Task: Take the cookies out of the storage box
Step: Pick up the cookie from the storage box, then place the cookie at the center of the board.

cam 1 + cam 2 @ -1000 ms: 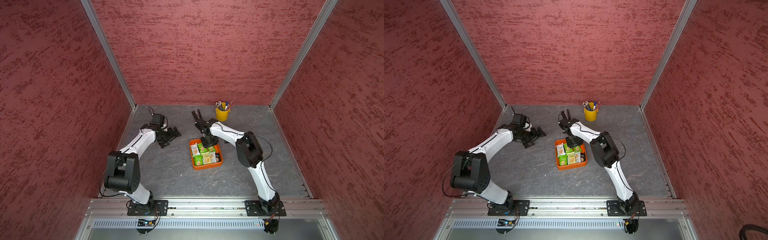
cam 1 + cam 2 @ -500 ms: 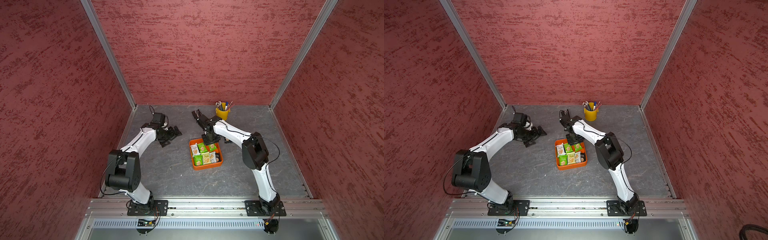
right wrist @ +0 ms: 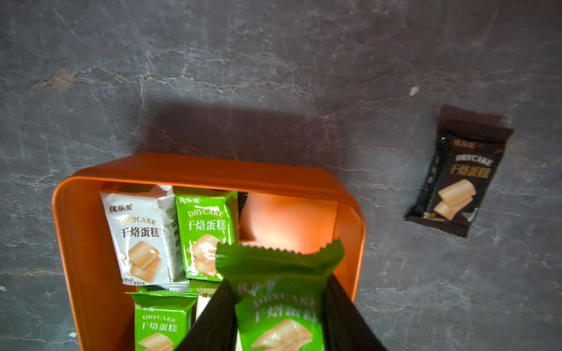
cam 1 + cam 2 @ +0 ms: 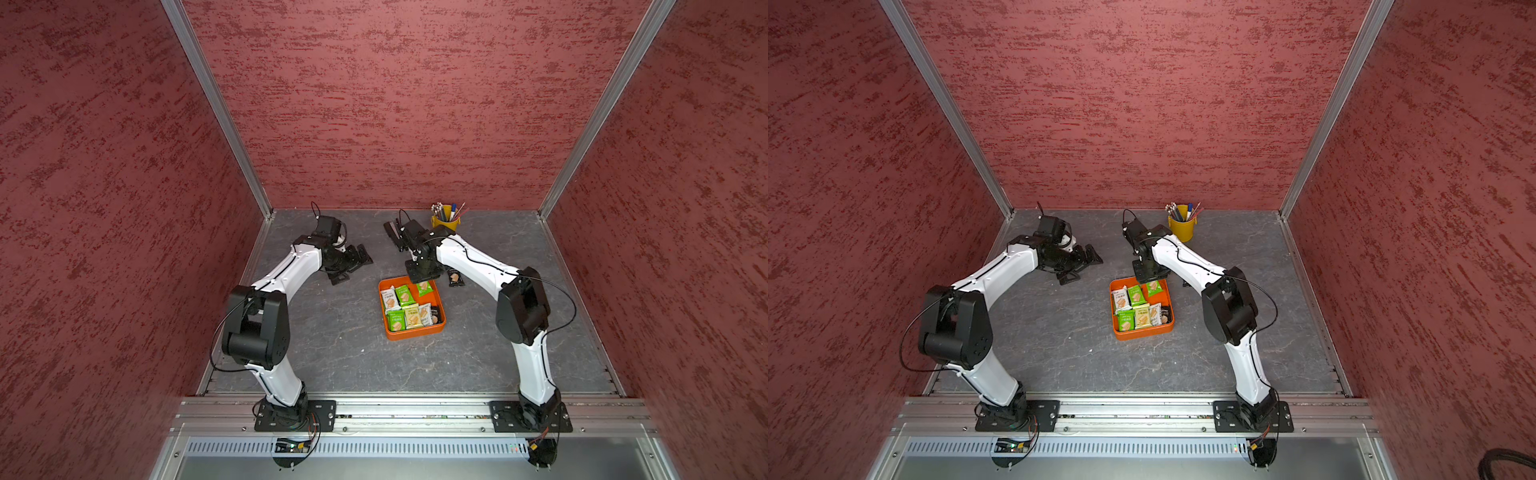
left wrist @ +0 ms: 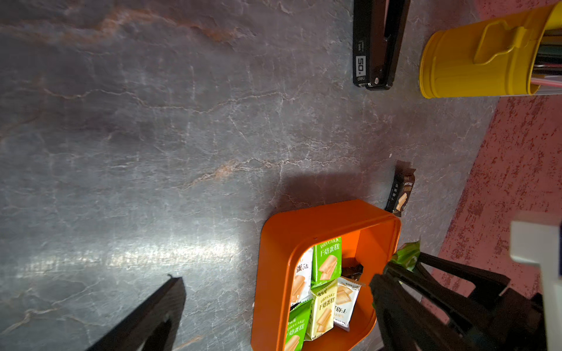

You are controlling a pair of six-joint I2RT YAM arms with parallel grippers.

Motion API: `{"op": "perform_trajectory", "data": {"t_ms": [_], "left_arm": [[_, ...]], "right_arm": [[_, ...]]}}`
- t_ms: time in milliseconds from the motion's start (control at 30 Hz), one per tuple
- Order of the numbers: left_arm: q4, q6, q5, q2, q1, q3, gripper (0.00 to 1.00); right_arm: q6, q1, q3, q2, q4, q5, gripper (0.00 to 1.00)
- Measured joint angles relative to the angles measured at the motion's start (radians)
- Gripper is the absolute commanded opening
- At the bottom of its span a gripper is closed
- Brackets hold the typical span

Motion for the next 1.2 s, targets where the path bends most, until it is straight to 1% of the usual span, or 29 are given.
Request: {"op": "perform_trajectory", "data": {"t_ms": [167, 367, 600, 733, 900, 1200], "left_arm": [[-0.025, 0.002, -0.021, 0.031, -0.036, 0.060, 1.00], [-0.045, -0.014, -0.050, 0.042, -0.076, 0.088, 1.00], [-0.089, -0.039, -0.095, 0.056, -0.120, 0.122, 1.00], [-0.109, -0.066, -0.122, 0.057, -0.136, 0.127, 1.00], [-0.117, -0.109, -0.165, 0.046, -0.150, 0.117, 1.00], [-0.140, -0.168, -0.226, -0.030, -0.168, 0.048, 1.00]], "right_arm": [[-0.046, -0.066, 0.000, -0.019, -0.031, 0.007, 0.37], [-0.109, -0.154, -0.003, -0.019, -0.061, 0.050, 0.37], [-0.139, -0.296, -0.073, -0.019, -0.027, 0.049, 0.37], [-0.142, -0.367, -0.085, -0.017, 0.004, 0.037, 0.37], [-0.153, -0.401, -0.084, 0.007, 0.045, 0.019, 0.38], [-0.175, -0.410, -0.035, 0.130, 0.075, -0.017, 0.39]]}}
